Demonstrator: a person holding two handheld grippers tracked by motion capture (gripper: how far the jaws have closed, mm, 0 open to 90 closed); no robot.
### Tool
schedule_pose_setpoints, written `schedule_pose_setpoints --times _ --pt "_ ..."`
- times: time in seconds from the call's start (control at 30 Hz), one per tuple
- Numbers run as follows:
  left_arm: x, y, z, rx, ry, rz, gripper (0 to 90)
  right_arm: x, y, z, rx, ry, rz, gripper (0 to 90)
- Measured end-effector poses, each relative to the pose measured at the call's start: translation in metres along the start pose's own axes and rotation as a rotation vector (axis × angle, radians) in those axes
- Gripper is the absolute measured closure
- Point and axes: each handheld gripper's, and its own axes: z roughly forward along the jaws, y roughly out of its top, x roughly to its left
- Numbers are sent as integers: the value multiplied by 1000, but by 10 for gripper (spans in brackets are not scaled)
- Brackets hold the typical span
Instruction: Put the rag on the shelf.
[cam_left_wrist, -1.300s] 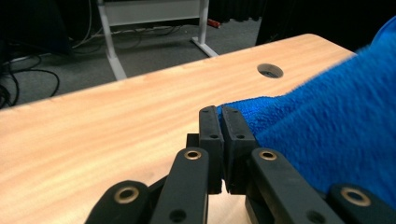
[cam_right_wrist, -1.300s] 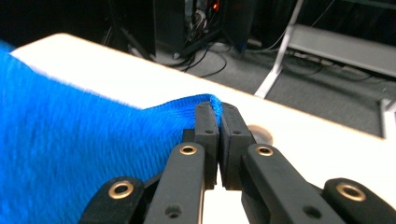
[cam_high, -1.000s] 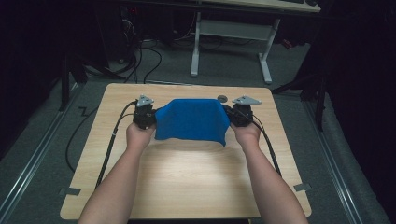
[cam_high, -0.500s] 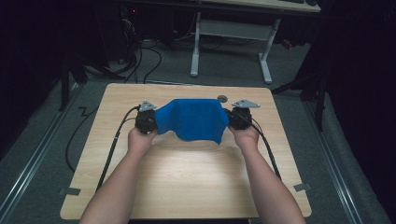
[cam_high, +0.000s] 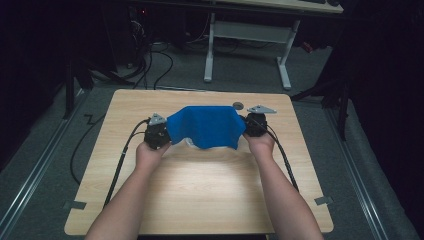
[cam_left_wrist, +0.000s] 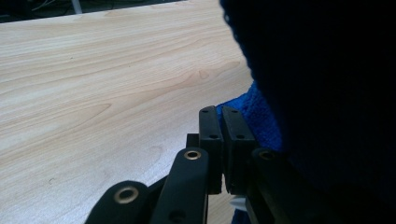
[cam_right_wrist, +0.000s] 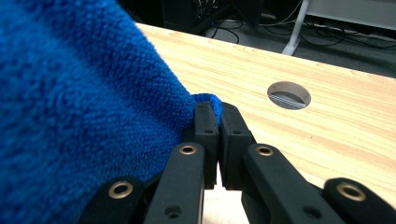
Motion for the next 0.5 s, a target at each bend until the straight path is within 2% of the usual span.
schedule_pose_setpoints --times 0.27,0.5 --pt "-1 -3 -3 -4 -7 -6 878 4 -3 7 12 11 -6 884" --pt "-4 -4 -3 -2 -15 -1 876 6 -12 11 29 20 0 884"
